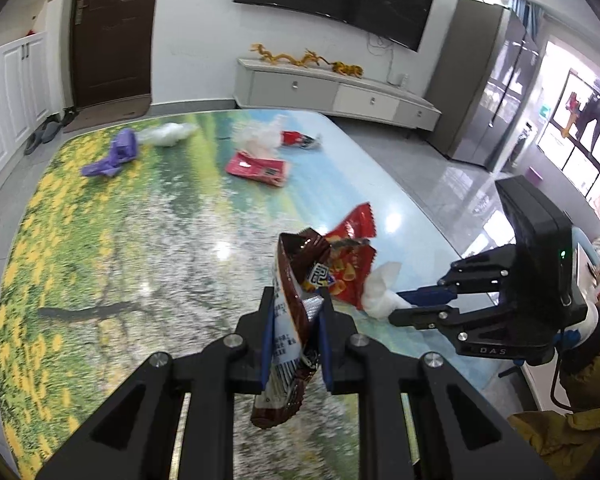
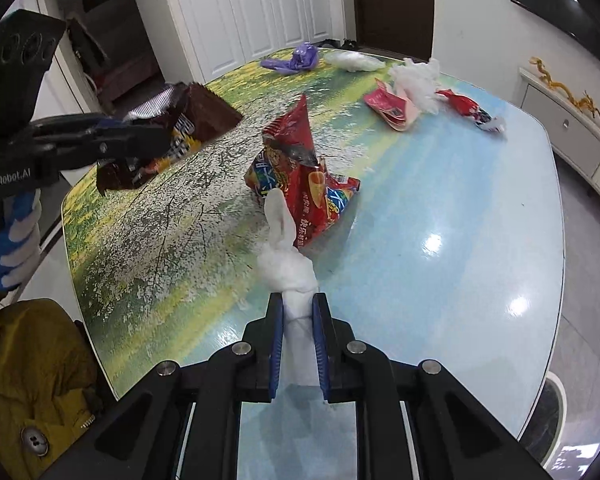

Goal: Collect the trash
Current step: 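Lift the brown wrapper and the tissue with both tools and carry them over the bin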

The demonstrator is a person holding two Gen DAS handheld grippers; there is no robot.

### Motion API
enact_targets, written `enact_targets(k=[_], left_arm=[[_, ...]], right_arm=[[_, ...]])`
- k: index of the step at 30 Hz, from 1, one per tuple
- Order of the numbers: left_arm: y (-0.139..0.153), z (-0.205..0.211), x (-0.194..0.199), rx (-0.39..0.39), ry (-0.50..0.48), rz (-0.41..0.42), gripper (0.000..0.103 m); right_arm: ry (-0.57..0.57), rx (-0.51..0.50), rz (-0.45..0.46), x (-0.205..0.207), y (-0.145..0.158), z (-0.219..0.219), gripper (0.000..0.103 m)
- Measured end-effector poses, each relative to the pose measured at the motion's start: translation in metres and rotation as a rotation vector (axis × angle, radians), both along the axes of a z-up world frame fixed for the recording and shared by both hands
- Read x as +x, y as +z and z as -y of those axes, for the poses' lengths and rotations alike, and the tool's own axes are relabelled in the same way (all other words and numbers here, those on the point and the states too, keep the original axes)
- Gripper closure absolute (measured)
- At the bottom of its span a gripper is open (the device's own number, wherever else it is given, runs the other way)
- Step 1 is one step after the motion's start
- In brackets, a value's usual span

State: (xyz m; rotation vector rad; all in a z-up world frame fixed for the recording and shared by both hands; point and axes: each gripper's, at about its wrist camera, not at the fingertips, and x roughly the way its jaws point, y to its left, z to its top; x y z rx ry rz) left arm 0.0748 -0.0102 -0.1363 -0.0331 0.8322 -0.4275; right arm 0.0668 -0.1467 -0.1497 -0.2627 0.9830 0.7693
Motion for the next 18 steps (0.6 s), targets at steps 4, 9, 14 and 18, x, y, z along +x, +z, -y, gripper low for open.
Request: enact_targets(k=[4, 9, 14, 18], left_arm=[[-0.004, 0.021, 0.007, -0.014, -0.058, -0.011, 0.085], [-0.010, 0.056, 0.026, 0.024, -0.133, -0.032, 0.085], [-0.020, 0.084, 0.054, 0.059, -0.175, -0.068, 0.085], [-0.027, 0.099, 0.071, 0.085, -0.193, -0.090, 0.085]], right_arm=[[0.003, 0.022, 0.003, 0.000, -0.001, 0.007, 0.089], [0.036, 0.026, 0.010, -0.004, -0.002, 0.009, 0.090], [0.091, 0.039, 0.005, -0.010, -0.003, 0.014, 0.090], [0.153, 0.073, -0.014, -0.015, -0.005, 0.018, 0.090]])
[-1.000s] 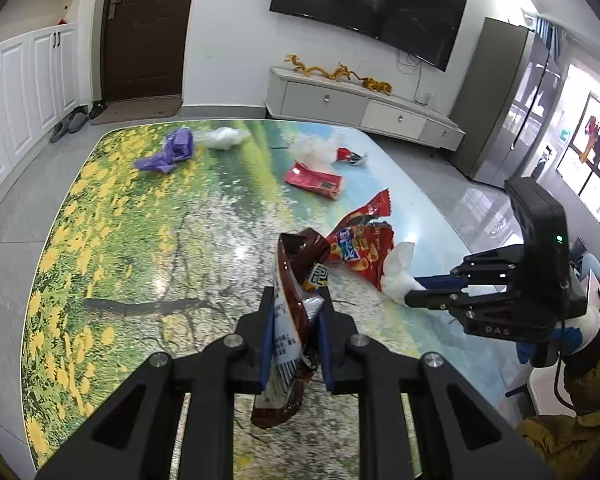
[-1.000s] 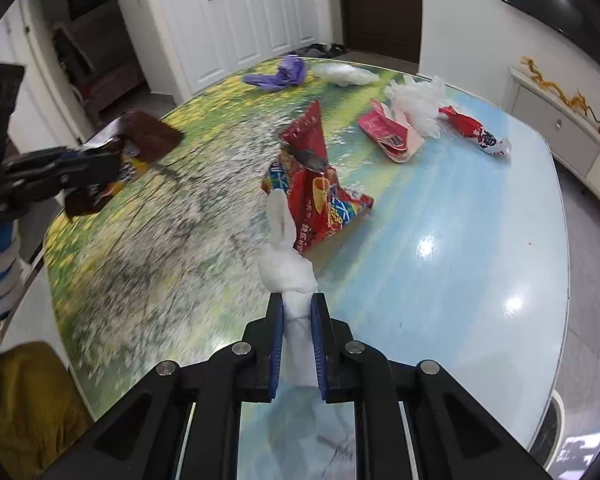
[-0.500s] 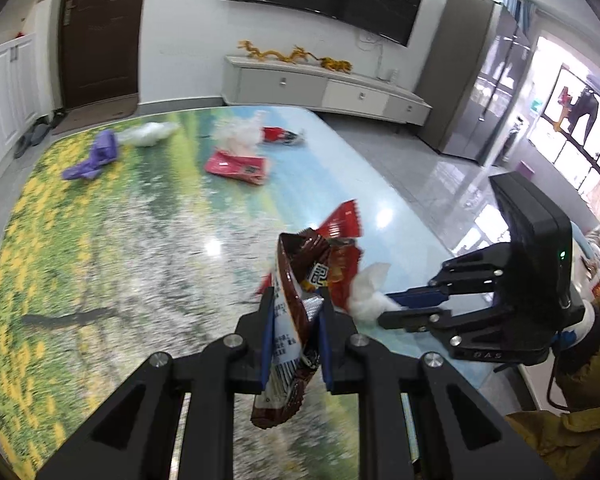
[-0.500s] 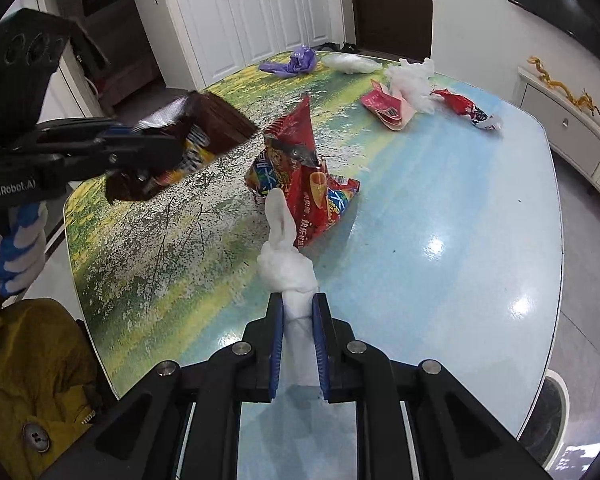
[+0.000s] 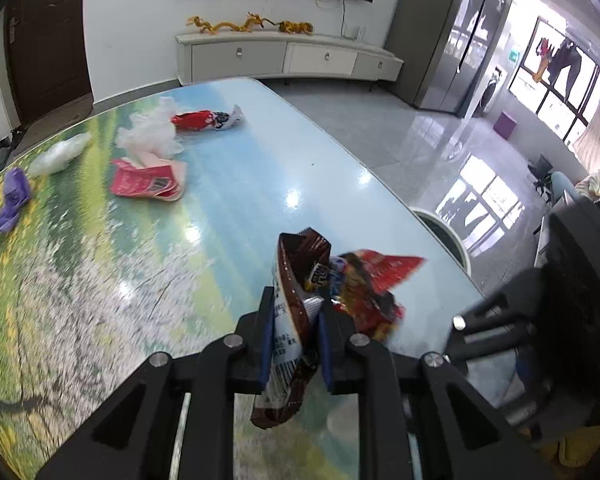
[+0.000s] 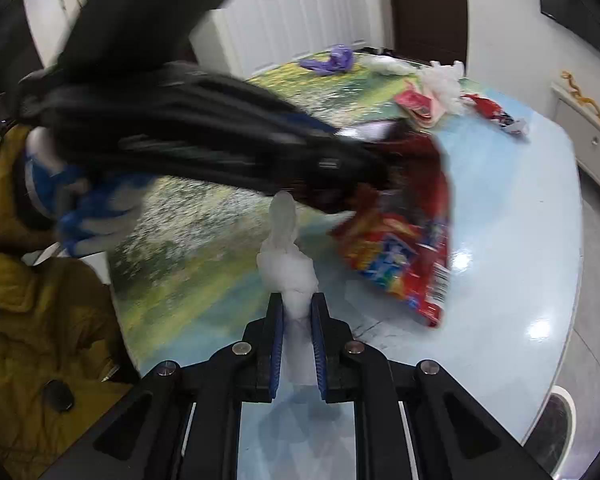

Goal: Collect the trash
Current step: 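Lift the brown wrapper and the tissue with both tools and carry them over the bin, then open the left tool to drop the brown wrapper while the right tool drops the tissue into the bin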

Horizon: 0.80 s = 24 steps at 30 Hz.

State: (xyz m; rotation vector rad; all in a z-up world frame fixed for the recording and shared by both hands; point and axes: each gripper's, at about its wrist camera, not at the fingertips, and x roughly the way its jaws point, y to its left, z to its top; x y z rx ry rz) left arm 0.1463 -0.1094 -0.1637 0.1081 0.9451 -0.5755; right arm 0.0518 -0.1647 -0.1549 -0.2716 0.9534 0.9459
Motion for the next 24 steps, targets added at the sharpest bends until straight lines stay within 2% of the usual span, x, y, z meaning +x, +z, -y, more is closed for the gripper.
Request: enact_targets(k=[7, 10, 14, 17, 19, 24], left_arm=[[0.011, -0.015, 0.007, 0.005, 0.039, 0.029, 0.085], [0.030, -0.028, 0.010, -0.007, 0.074, 0.059, 0.085], [0.060, -0.021, 0.017, -0.031, 0.068, 0.107, 0.085], [0.076, 0.007, 0.021, -0.054, 0.012, 0.121, 0.085], [0.079, 0.036, 0.023, -0.062, -0.043, 0.118, 0.085], [0.071, 0.131, 0.031, -0.056, -0.180, 0.065, 0.085]], right_arm=[[0.015, 0.046, 0.001, 0.004, 0.004, 0.004, 0.090], [-0.009, 0.103, 0.022, 0.005, 0.017, 0.015, 0.090], [-0.082, 0.187, 0.067, 0.003, 0.038, 0.044, 0.090], [-0.197, 0.220, 0.123, 0.001, 0.053, 0.084, 0.090], [-0.317, 0.227, 0.151, 0.004, 0.055, 0.123, 0.090], [-0.659, 0.166, 0.123, 0.007, 0.027, 0.227, 0.090]])
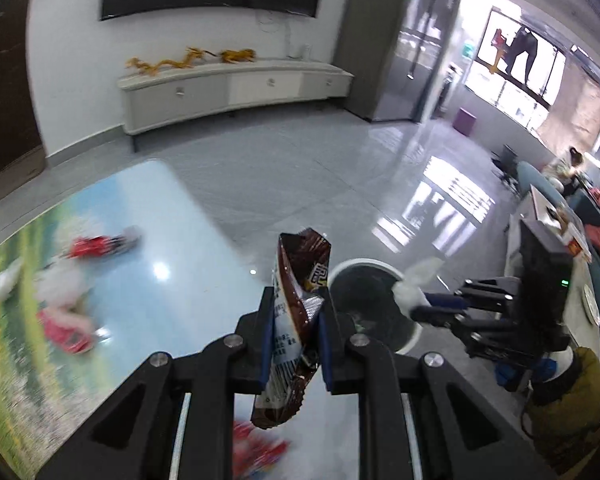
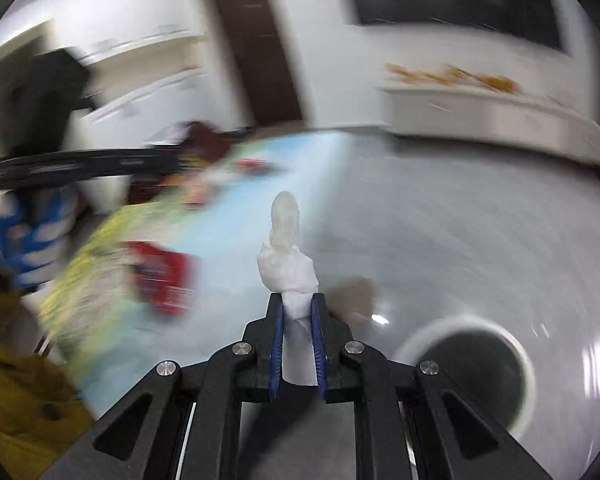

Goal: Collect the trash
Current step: 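Open the left tool to drop the brown wrapper while the right tool drops the tissue into the bin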

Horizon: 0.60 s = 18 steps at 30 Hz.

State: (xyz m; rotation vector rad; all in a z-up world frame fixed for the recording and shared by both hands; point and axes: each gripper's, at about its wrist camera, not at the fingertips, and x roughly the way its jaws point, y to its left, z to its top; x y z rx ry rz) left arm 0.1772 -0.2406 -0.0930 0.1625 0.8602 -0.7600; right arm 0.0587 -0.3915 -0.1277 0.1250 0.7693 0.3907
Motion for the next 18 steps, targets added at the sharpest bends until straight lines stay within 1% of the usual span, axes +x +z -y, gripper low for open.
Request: enact_targets(k=[3, 4, 5, 7, 8, 11, 12, 13, 14, 15, 16, 18], left_arm=[[-0.012, 0.051, 0.002, 0.025, -0.057, -0.025, 0.085], [-0.019, 0.073, 0.004, 0.029, -0.073, -0.052, 0.085], [-0.023, 0.086, 0.005, 0.032, -0.081, -0.067, 0.085], [-0.033, 0.120, 0.007, 0.051, -0.099, -0.081, 0.084], [-0.038, 0.132, 0.008, 0.057, -0.105, -0.088, 0.084], [-0.052, 0.168, 0.012, 0.062, -0.118, -0.124, 0.083], [-0.056, 0.174, 0.014, 0.059, -0.118, -0.134, 0.077], [-0.064, 0.184, 0.018, 0.055, -0.118, -0.155, 0.063], [-0.068, 0.190, 0.020, 0.053, -0.114, -0.163, 0.055], [-0.073, 0.194, 0.022, 0.050, -0.105, -0.163, 0.046], [-0.077, 0.199, 0.025, 0.047, -0.097, -0.167, 0.045], [-0.081, 0.204, 0.027, 0.041, -0.096, -0.195, 0.045]], right_arm=[[-0.150, 0.004, -0.064, 0.000, -0.027, 0.051, 0.090], [-0.182, 0.012, -0.082, 0.000, -0.034, 0.064, 0.090], [-0.218, 0.018, -0.104, 0.002, -0.045, 0.078, 0.090], [-0.262, 0.025, -0.135, 0.005, -0.058, 0.096, 0.089], [-0.280, 0.031, -0.149, 0.007, -0.065, 0.104, 0.087], [-0.338, 0.049, -0.181, 0.013, -0.081, 0.126, 0.087], [-0.358, 0.057, -0.192, 0.016, -0.087, 0.135, 0.087], [-0.374, 0.060, -0.199, 0.017, -0.091, 0.138, 0.081], [-0.393, 0.061, -0.207, 0.015, -0.096, 0.148, 0.068], [-0.412, 0.059, -0.214, 0.017, -0.101, 0.153, 0.063], [-0.422, 0.062, -0.219, 0.017, -0.104, 0.156, 0.058], [-0.440, 0.057, -0.231, 0.017, -0.110, 0.159, 0.058]])
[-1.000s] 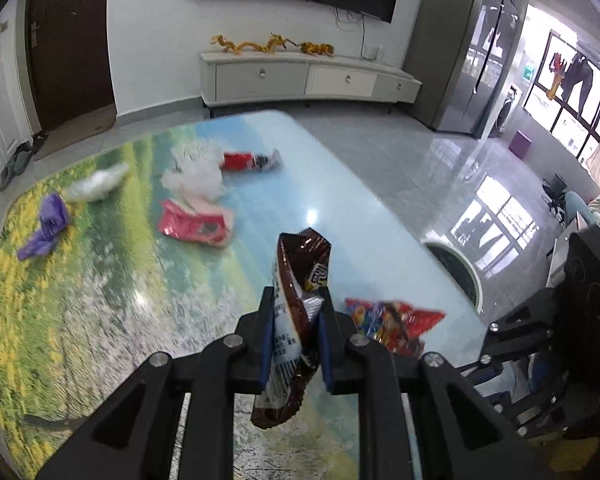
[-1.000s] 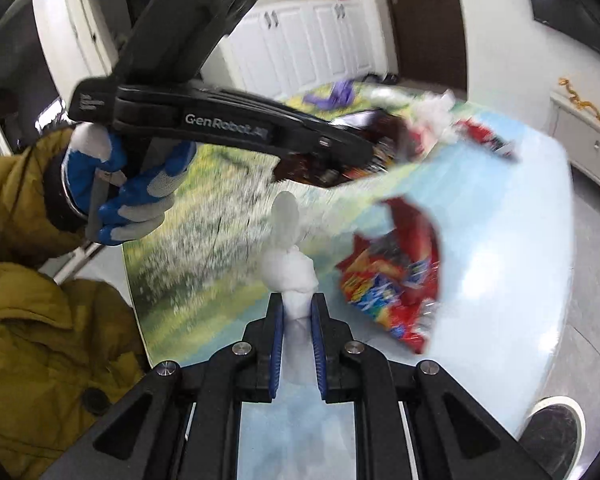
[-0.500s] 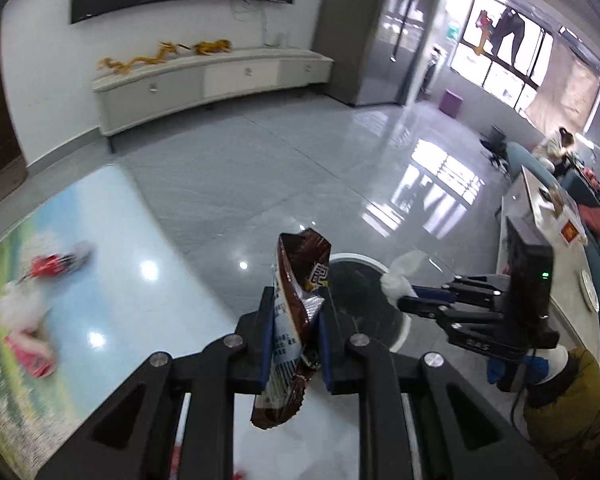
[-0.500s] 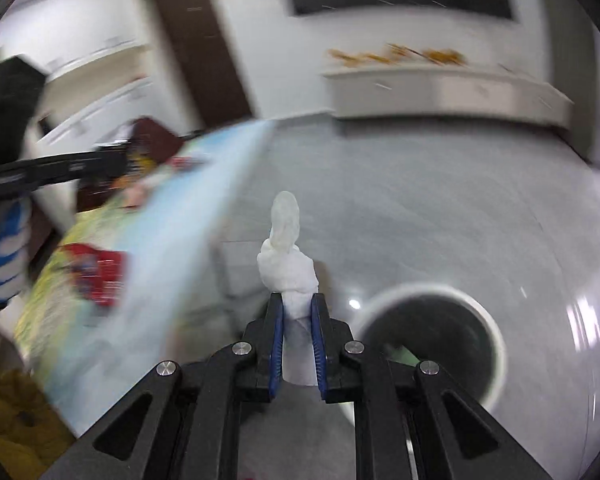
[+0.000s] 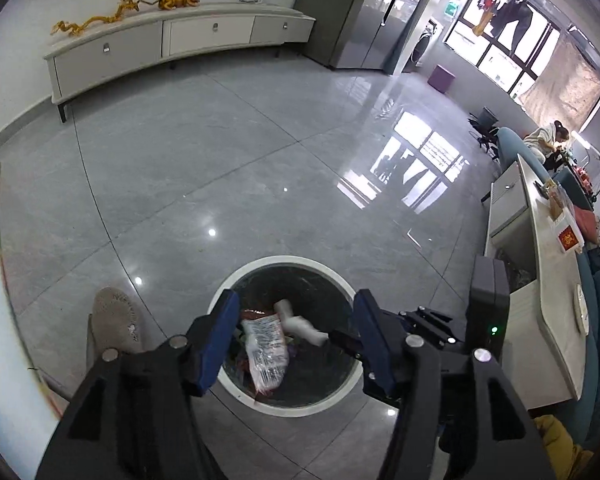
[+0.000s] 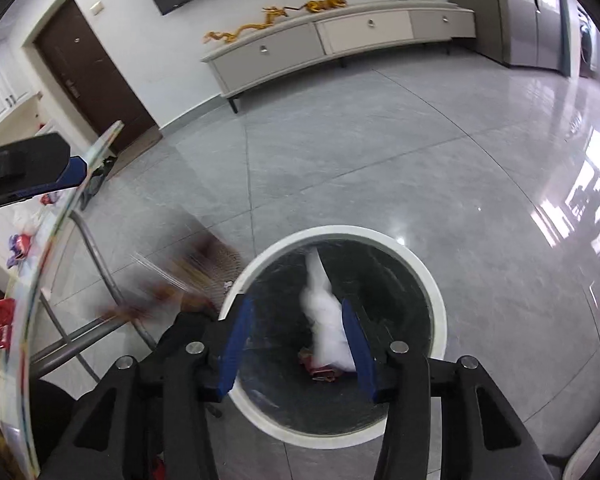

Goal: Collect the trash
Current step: 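Open the left tool to drop the brown wrapper while the right tool drops the tissue into the bin, then move both open tools back over the table toward the red chip bag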

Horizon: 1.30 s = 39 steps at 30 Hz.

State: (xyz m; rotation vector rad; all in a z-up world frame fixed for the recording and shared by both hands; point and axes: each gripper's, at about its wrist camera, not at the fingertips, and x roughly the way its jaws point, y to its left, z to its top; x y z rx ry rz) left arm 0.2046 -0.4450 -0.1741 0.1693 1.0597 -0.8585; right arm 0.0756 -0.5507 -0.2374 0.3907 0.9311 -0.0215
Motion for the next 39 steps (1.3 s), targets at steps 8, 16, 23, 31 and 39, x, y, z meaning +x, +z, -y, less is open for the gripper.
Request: enact_targets(k=[8, 16, 23, 31, 39], left_arm=[[0.041, -0.039, -0.015, -0.038, -0.002, 0.079, 0.045], [0.111, -0.157, -0.025, -0.108, 0.113, 0.211, 0.045], [0.144, -0.298, -0.052, -0.147, 0.292, 0.314, 0.034], [0.115, -0.456, -0.107, -0.110, 0.530, 0.335, 0.031], [0.067, -0.537, -0.148, -0.082, 0.697, 0.308, 0.030]], right_arm=[[0.000, 0.002, 0.019, -0.006, 0.013, -0.011, 0.058], [0.112, -0.028, 0.163, -0.025, 0.081, -0.063, 0.049], [0.327, -0.062, 0.277, -0.037, 0.144, -0.148, 0.039], [0.550, -0.097, 0.282, -0.038, 0.160, -0.260, 0.022], [0.685, -0.179, 0.239, -0.030, 0.144, -0.342, 0.008]])
